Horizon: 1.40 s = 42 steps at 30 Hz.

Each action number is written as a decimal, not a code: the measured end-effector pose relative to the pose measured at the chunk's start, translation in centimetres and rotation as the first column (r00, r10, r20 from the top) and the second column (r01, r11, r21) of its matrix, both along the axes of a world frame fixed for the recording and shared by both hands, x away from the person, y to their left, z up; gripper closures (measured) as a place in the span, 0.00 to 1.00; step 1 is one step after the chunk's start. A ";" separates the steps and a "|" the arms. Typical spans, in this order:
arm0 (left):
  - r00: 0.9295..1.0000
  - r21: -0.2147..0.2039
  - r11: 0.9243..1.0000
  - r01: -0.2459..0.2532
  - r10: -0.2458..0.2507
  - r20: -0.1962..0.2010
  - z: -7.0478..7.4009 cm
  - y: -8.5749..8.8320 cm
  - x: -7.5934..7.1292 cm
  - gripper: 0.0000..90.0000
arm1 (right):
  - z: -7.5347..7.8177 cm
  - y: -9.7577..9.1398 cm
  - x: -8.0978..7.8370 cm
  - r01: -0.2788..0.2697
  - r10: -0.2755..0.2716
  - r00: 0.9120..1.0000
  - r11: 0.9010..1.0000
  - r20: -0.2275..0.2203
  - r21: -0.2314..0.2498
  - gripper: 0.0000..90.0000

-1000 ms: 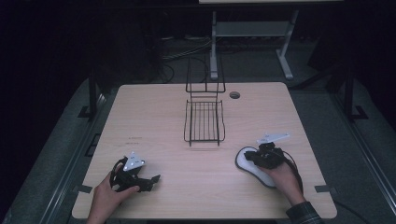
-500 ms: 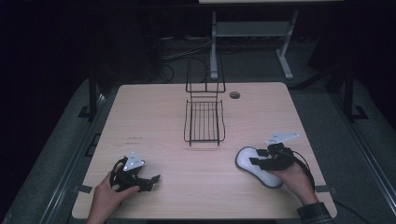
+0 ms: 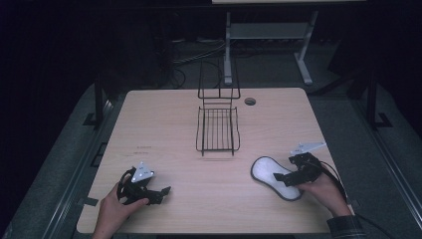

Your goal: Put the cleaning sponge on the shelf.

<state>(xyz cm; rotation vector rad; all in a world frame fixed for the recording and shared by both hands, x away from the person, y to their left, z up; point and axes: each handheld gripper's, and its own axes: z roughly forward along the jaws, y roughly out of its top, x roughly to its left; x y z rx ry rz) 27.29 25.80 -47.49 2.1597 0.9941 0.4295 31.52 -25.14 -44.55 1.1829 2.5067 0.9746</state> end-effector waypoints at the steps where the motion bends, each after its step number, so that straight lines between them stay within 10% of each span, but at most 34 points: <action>1: 1.000 0.000 1.000 0.000 0.000 0.000 0.0 0.0 0.0 0.14 | -0.1 0.0 0.0 -0.001 0.001 1.000 1.000 -0.001 0.003 0.09; 42: 1.000 0.000 1.000 -0.001 0.001 0.000 0.0 0.0 0.0 0.14 | -1.7 1.6 0.3 -0.095 0.090 0.993 0.993 -0.078 -0.064 0.19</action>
